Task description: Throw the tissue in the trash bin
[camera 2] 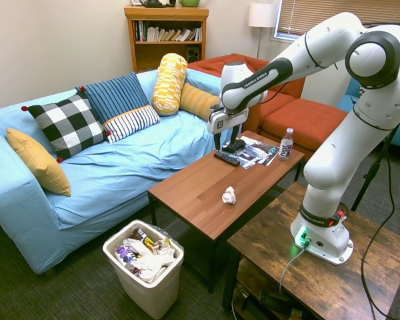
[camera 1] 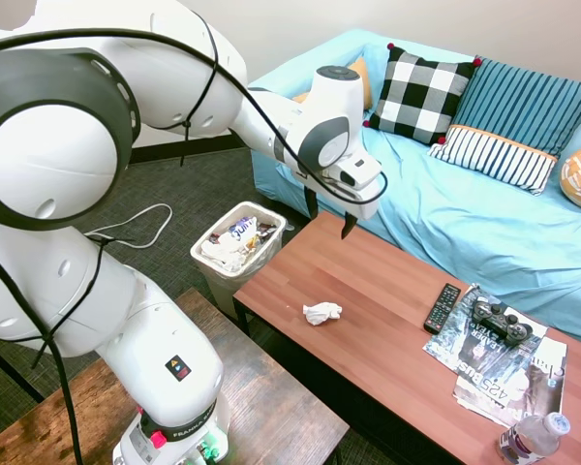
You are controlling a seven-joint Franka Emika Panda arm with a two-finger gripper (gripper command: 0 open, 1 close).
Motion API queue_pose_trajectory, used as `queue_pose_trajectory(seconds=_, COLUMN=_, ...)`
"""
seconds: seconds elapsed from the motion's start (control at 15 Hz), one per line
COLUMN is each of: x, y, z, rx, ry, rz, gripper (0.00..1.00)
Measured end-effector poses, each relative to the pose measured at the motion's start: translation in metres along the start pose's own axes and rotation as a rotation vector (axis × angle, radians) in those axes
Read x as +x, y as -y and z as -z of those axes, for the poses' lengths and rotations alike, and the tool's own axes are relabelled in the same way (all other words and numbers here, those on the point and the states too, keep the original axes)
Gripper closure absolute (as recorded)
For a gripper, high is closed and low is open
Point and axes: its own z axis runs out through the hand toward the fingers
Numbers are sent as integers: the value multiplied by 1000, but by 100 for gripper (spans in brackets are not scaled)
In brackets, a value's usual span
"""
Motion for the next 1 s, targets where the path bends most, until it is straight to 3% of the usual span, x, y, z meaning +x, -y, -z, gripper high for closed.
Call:
queue_pose_trajectory(seconds=0.4, x=13, y=-7, z=-35, rx=-45, ry=57, rz=-40, gripper=0)
queue_pose_trajectory(seconds=1.0, x=19, y=-33, z=-168, rx=-85, ry=178, rz=-151, gripper=0)
